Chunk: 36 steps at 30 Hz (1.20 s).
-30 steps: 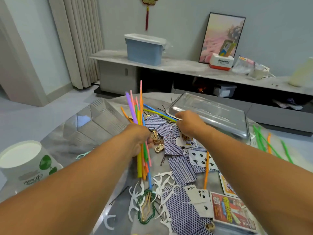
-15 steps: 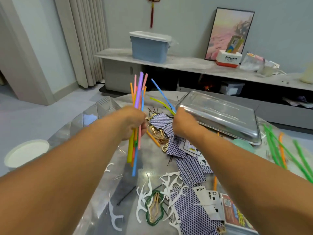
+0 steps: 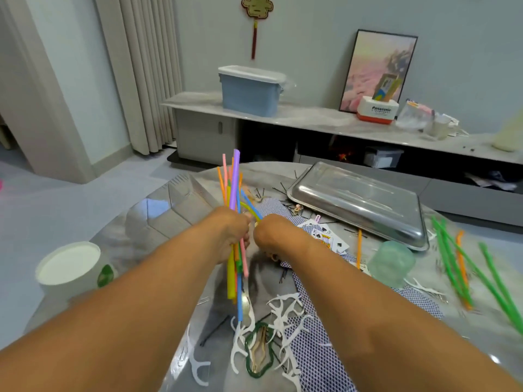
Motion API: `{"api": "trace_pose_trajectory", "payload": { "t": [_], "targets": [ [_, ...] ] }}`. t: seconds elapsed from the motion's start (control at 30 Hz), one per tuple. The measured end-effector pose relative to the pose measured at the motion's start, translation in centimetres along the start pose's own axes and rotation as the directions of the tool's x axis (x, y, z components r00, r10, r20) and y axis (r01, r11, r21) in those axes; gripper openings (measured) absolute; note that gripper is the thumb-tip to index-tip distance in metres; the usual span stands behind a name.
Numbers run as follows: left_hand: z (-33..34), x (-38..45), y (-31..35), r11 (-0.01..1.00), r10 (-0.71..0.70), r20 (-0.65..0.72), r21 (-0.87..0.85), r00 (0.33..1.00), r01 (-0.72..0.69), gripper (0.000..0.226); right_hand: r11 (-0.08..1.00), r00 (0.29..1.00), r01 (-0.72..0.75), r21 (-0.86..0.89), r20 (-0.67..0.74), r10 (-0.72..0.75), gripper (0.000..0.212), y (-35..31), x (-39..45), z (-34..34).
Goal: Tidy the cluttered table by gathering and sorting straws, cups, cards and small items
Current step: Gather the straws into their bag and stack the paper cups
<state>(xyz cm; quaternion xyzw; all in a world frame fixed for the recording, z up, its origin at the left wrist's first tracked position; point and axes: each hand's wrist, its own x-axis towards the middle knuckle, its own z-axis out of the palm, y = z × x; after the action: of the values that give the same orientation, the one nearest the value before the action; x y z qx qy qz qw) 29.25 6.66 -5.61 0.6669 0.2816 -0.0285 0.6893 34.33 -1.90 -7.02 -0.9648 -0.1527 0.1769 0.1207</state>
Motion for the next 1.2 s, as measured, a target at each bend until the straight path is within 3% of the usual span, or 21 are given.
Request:
{"api": "trace_pose_trajectory", "payload": {
  "t": [0.17,0.33,0.43,0.53,0.6,0.63,0.7,0.77,0.93,1.03,1.2],
  "targets": [
    [2.2,-2.3,0.1,0.992,-0.005,0.061,-0.128,0.998,0.013,0.027,0.978,0.998,0.062,0.2,-0.005,-0.062,0.035,1.5,-7.2,-2.1],
    [3.9,-4.3,-0.1,0.981,-0.149,0.235,-0.085,0.96,0.173,0.028,0.974,0.991,0.137,0.179,-0.031,-0.133,0.023,2.3,-11.7,-2.5],
    [4.4,-4.7,-0.1,0.971,-0.208,0.231,-0.07,0.95,0.229,0.024,0.968,0.99,0.136,0.209,0.008,-0.141,0.022,3.4,-11.9,-2.7],
    [4.5,-4.7,0.1,0.974,-0.186,0.179,-0.096,0.966,0.205,0.012,0.994,0.996,-0.023,0.108,-0.084,0.032,0.035,7.2,-11.0,-3.2],
    [4.4,-4.7,0.2,0.966,-0.191,0.183,-0.139,0.964,0.217,0.016,0.97,0.945,-0.237,0.047,-0.222,0.242,0.018,10.6,-10.4,-2.8],
    [4.4,-4.8,0.2,0.959,-0.196,0.191,-0.166,0.962,0.229,0.021,0.944,0.917,-0.322,0.064,-0.228,0.328,0.019,11.9,-10.3,-2.4],
    [4.5,-4.9,0.4,0.951,-0.193,0.206,-0.203,0.959,0.234,0.025,0.919,0.906,-0.389,0.055,-0.158,0.393,0.012,13.2,-10.1,-1.7],
    [4.6,-5.2,0.4,0.955,-0.172,0.22,-0.2,0.96,0.217,0.025,0.914,0.913,-0.394,0.096,-0.077,0.401,0.022,13.5,-9.8,-1.4],
    [4.5,-5.8,-0.2,0.95,-0.184,0.267,-0.198,0.946,0.241,0.025,0.781,0.909,-0.393,0.486,0.073,0.411,0.021,12.4,-11.3,-2.3],
    [4.5,-7.0,-0.3,0.954,-0.161,0.264,-0.205,0.951,0.218,0.021,0.701,0.939,-0.312,0.641,0.098,0.328,0.019,9.8,-13.4,-3.4],
    [5.0,-10.3,1.0,0.981,0.043,0.283,-0.192,0.958,0.013,0.037,0.869,0.983,0.032,0.494,-0.174,0.063,0.025,6.6,-16.4,-5.4]
  ]
}}
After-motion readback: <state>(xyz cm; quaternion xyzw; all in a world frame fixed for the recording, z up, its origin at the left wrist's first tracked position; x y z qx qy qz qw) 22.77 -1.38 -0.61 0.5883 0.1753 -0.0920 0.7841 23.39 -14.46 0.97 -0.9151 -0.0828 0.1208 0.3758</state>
